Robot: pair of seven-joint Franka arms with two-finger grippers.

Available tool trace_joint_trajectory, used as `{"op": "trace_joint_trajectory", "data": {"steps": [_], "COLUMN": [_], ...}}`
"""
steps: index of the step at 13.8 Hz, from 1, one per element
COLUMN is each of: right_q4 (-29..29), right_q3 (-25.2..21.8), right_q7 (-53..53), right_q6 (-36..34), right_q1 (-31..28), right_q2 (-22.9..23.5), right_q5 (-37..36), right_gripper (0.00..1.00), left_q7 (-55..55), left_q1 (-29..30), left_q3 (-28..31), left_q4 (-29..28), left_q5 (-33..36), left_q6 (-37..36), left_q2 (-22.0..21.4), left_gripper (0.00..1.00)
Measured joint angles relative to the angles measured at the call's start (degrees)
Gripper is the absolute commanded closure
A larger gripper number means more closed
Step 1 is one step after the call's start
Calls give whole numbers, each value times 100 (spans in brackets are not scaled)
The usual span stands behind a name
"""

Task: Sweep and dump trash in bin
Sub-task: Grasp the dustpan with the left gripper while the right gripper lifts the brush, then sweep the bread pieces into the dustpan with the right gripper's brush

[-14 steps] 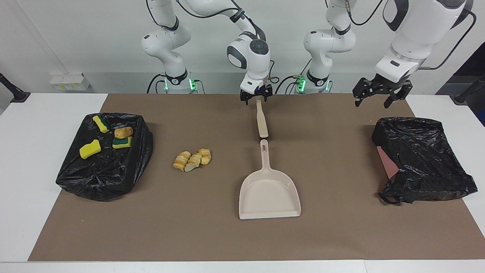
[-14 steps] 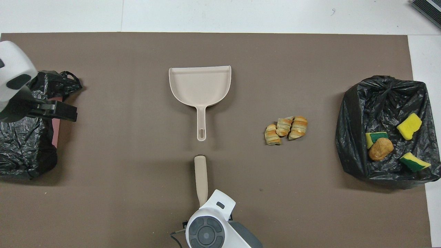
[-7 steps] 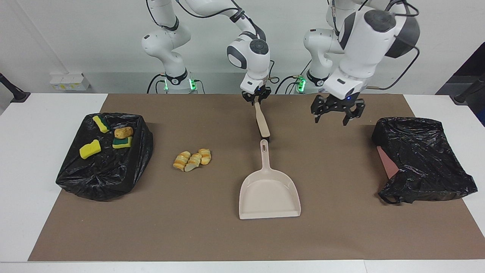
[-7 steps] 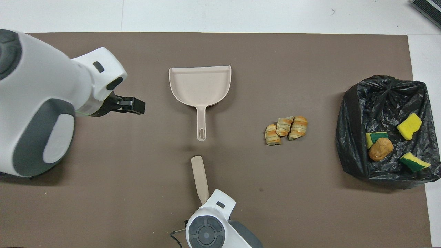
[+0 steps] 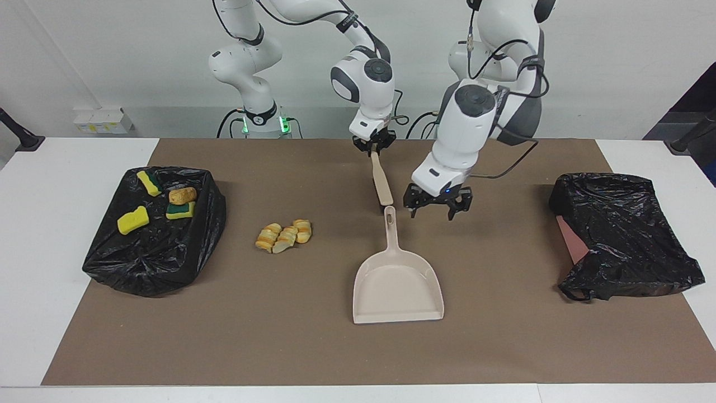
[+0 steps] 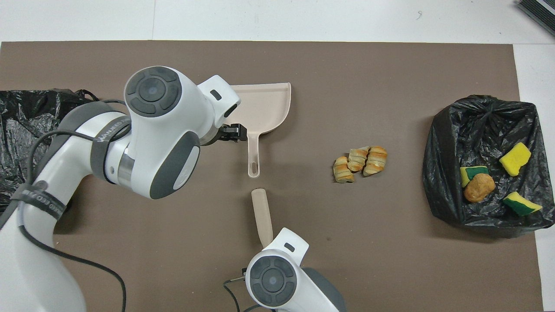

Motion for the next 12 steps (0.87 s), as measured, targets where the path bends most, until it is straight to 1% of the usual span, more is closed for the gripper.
{"op": "trace_joint_trajectory", "data": {"steps": [4, 7, 9, 10, 11, 12], "right_q4": [16, 27, 22, 12, -5, -18], "right_q3": [-39, -67, -82, -85, -87, -87], "right_q7": [-709, -1256, -1612, -1830, -2100, -2325], "right_q6": [-860, -1451, -1664, -1683, -1683, -1682], "right_q1": [-892, -1718, -2268, -2549, -2844, -3100], "right_q2": [-707, -1179, -1314, -1313, -1294, -1268], "right_q5": [-68, -511, -945, -1108, -1251, -1383], "right_gripper": [100, 100, 100, 100, 100, 100], "left_q7": [-280, -296, -321, -355, -386, -402], "left_q1": [-323, -451, -561, -605, -628, -631], "left_q3": [-1, -1, 4, 2, 5, 6], "left_q4": [-4, -8, -8, -4, 3, 4], "left_q5": [0, 0, 14, 20, 22, 23], "left_q6": [549, 722, 800, 871, 891, 890], "left_q2": [294, 545, 757, 847, 896, 905], "left_gripper": [0, 0, 0, 5, 36, 71]}}
